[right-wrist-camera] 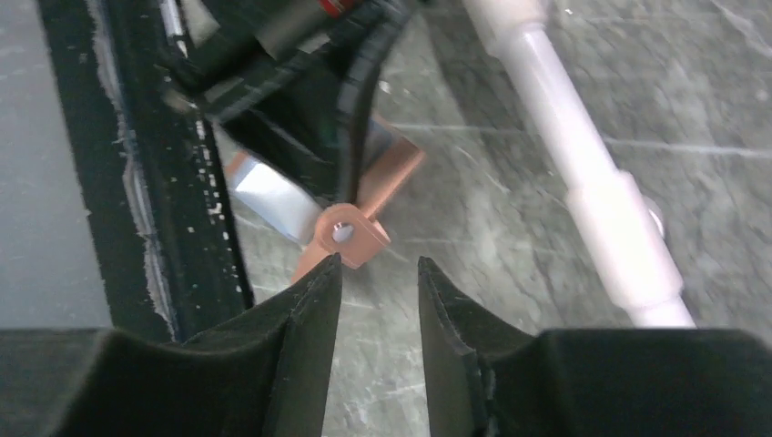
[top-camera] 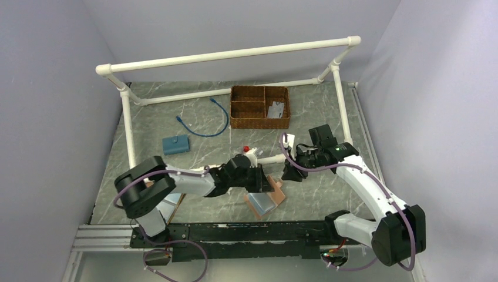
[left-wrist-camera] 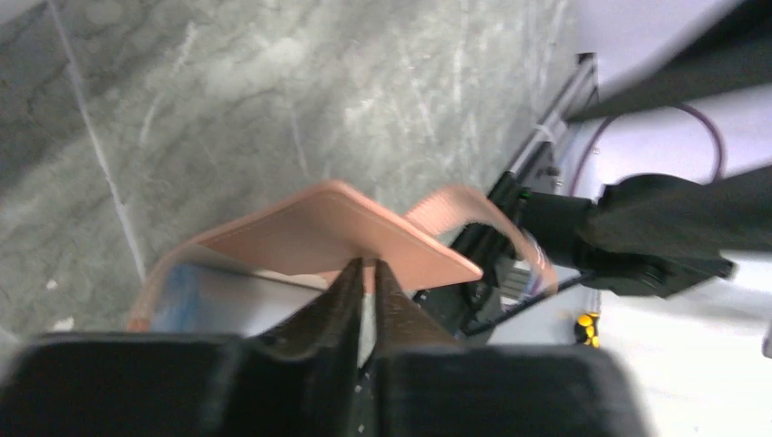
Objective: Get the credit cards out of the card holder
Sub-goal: Open the card holder at the center of the board.
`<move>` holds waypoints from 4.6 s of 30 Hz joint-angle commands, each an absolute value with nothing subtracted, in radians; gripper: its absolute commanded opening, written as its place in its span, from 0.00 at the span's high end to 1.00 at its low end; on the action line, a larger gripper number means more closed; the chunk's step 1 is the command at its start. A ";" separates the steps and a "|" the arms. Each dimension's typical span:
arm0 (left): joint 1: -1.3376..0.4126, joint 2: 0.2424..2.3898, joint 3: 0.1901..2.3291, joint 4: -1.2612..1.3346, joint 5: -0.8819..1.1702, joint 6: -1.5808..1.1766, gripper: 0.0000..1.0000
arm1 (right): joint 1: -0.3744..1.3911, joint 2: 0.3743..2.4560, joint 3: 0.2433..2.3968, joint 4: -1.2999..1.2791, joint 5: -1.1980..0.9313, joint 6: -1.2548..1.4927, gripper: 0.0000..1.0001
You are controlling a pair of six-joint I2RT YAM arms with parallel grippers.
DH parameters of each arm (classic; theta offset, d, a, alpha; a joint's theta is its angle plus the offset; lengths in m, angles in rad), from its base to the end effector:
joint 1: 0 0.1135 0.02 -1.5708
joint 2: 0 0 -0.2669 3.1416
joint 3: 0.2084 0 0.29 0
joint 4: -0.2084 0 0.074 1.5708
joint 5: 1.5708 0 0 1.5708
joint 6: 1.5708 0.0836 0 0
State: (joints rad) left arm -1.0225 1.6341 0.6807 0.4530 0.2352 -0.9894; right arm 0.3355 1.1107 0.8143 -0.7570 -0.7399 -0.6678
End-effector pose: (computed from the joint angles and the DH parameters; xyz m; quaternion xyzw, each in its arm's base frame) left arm 0.1847 -0.3398 0.1087 0.0740 0.8531 -0.4818 0.1859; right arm 0.2246 0.1380 0.2092 -0.5145 0.7458 0.3053 0.2930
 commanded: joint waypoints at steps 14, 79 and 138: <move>-0.998 1.774 0.720 0.448 0.225 -0.992 1.00 | 0.459 1.367 0.794 -0.673 -0.625 -0.727 1.00; -1.157 1.304 0.619 -0.046 -0.192 -1.396 0.44 | 0.647 1.393 0.773 -0.521 -0.583 -0.572 1.00; -0.992 1.658 0.869 -0.032 -0.020 -1.326 0.53 | 0.542 1.286 0.824 -0.875 -0.999 -0.947 0.67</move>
State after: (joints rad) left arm -1.0012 1.6291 0.8421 -0.1093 -0.0586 -1.3968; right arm 0.5053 1.3262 0.8017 -0.7689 -0.8631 -0.7986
